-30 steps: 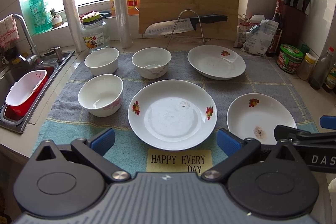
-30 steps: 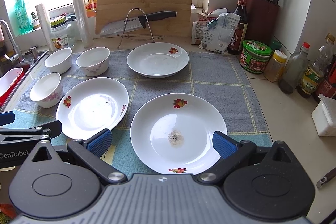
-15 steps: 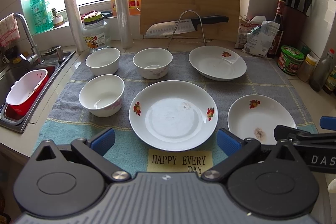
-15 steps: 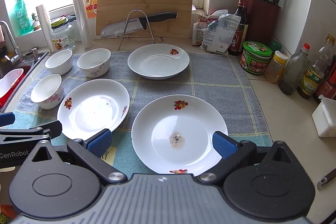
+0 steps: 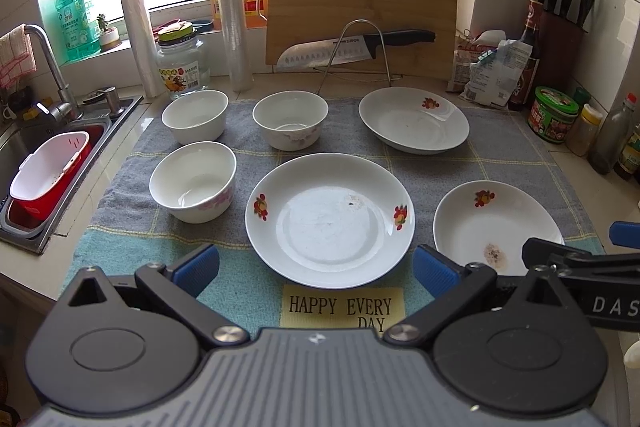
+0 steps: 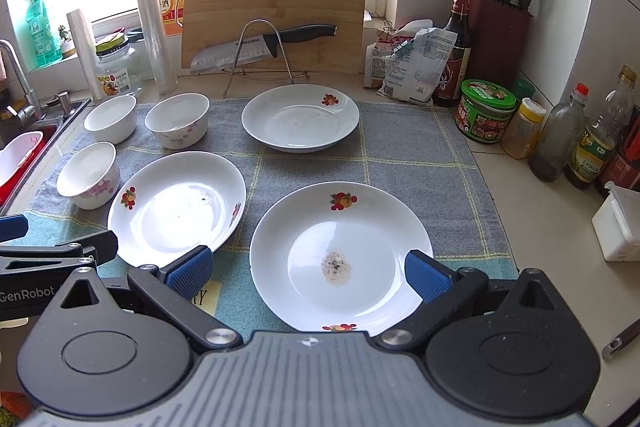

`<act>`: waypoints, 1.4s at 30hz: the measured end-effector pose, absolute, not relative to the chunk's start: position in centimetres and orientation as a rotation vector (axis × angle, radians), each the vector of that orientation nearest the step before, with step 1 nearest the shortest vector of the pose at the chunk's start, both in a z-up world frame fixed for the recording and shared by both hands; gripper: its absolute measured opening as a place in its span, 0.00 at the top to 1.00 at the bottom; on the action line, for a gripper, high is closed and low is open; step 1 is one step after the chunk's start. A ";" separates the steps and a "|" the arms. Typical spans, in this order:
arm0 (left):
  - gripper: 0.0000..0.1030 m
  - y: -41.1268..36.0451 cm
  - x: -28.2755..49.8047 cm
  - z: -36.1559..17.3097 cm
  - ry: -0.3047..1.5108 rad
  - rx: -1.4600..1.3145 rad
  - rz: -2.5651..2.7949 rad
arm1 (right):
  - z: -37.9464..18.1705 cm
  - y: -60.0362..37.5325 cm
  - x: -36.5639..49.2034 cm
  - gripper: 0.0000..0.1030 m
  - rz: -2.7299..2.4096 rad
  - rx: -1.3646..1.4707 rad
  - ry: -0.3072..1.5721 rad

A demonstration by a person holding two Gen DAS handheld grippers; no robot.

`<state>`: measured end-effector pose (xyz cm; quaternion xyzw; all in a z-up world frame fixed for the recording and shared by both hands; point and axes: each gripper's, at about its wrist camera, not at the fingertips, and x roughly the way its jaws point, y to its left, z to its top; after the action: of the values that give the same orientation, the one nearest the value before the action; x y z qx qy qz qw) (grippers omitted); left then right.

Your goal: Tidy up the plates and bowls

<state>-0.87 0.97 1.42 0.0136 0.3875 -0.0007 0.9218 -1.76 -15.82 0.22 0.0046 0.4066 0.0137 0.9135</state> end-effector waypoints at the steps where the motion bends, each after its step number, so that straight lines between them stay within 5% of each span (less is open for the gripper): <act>1: 0.01 1.0 -0.9 1.4 0.796 0.028 -0.001 | 0.2 -15.8 -1.8 0.00 0.027 0.010 0.837; 42: 0.01 5.0 0.9 -1.0 0.764 0.025 -0.278 | 0.0 -12.9 -1.7 0.00 -0.041 -0.029 0.795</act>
<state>0.94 5.04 -1.02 0.0120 0.3715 -0.1351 0.9185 -1.70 -12.94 -0.02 -0.0139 0.3869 -0.0201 0.9218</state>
